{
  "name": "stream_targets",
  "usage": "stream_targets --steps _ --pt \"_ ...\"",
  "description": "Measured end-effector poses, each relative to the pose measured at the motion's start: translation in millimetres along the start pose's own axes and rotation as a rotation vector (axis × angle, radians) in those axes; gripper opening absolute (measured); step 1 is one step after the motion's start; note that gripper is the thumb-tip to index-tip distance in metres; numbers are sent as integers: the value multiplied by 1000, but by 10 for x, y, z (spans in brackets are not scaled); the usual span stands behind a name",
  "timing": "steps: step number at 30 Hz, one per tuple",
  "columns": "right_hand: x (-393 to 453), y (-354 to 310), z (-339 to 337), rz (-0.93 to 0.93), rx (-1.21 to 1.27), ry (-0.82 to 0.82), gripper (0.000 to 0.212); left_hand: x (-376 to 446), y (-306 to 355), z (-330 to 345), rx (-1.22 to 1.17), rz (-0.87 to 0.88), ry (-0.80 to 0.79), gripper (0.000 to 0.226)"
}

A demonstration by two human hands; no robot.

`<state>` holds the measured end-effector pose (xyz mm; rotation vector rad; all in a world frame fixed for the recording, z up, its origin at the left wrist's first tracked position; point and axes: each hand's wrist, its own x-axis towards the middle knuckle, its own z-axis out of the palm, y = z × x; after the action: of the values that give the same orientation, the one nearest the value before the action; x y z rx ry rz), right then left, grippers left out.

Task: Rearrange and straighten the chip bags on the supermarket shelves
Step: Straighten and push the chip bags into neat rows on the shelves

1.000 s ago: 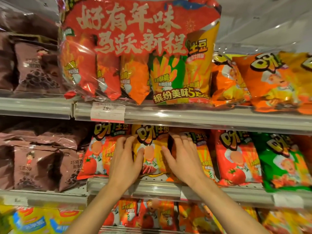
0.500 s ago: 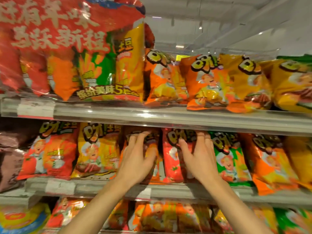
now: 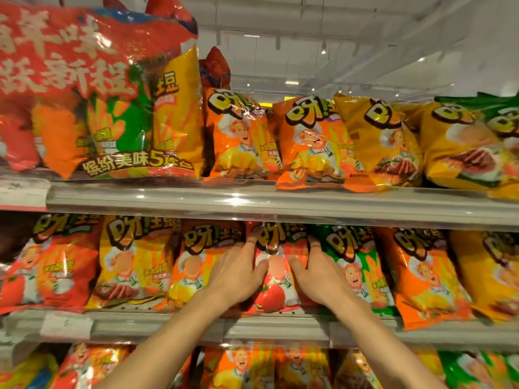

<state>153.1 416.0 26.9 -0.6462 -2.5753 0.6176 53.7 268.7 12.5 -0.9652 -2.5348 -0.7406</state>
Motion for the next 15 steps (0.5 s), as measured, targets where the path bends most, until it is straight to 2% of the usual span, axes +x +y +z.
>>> stream_targets --steps 7,11,15 --pt "50 44 -21 -25 180 36 66 -8 -62 6 -191 81 84 71" --pt "90 52 -60 -31 272 58 56 20 -59 -1 -249 55 118 67" --pt "121 58 -96 -21 341 61 59 21 -18 -59 -339 22 130 62"
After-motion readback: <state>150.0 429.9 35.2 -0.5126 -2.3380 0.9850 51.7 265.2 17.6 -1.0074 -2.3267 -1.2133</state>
